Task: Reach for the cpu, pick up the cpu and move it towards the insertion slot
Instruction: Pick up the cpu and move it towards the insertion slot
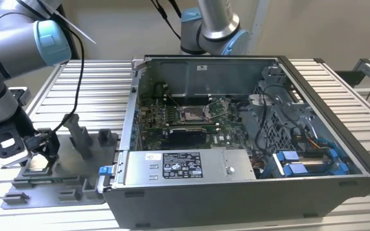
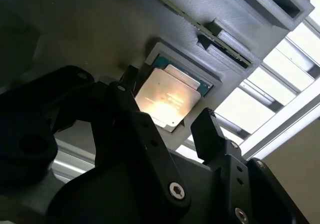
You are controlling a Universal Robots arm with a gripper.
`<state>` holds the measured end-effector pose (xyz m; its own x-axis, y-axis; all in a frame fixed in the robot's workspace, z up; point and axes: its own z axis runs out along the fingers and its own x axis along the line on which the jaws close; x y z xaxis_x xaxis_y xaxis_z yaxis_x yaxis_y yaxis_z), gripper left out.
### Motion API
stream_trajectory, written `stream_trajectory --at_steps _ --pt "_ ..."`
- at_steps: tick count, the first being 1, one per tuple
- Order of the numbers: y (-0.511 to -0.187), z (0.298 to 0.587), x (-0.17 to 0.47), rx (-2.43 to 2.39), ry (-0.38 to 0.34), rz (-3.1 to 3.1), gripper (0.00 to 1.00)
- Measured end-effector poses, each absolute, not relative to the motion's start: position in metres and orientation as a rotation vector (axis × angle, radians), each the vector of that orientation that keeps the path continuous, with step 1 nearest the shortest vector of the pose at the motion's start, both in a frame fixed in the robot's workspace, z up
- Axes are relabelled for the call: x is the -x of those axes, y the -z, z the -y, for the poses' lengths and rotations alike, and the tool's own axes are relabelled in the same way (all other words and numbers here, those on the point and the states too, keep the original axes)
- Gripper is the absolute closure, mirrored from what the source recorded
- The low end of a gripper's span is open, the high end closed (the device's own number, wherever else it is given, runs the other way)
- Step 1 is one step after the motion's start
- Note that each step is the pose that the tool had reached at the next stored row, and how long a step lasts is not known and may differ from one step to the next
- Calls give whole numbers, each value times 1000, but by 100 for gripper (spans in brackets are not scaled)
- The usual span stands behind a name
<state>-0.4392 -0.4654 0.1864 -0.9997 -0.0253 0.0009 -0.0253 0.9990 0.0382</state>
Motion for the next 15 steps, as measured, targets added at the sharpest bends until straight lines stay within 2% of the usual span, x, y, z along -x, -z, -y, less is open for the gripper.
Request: stream_trajectory --at_steps 8,9,15 --pt "-186 465 439 -40 60 3140 0" --pt "-186 465 439 -40 60 3140 100" --pt "-186 465 439 -40 60 3139 100"
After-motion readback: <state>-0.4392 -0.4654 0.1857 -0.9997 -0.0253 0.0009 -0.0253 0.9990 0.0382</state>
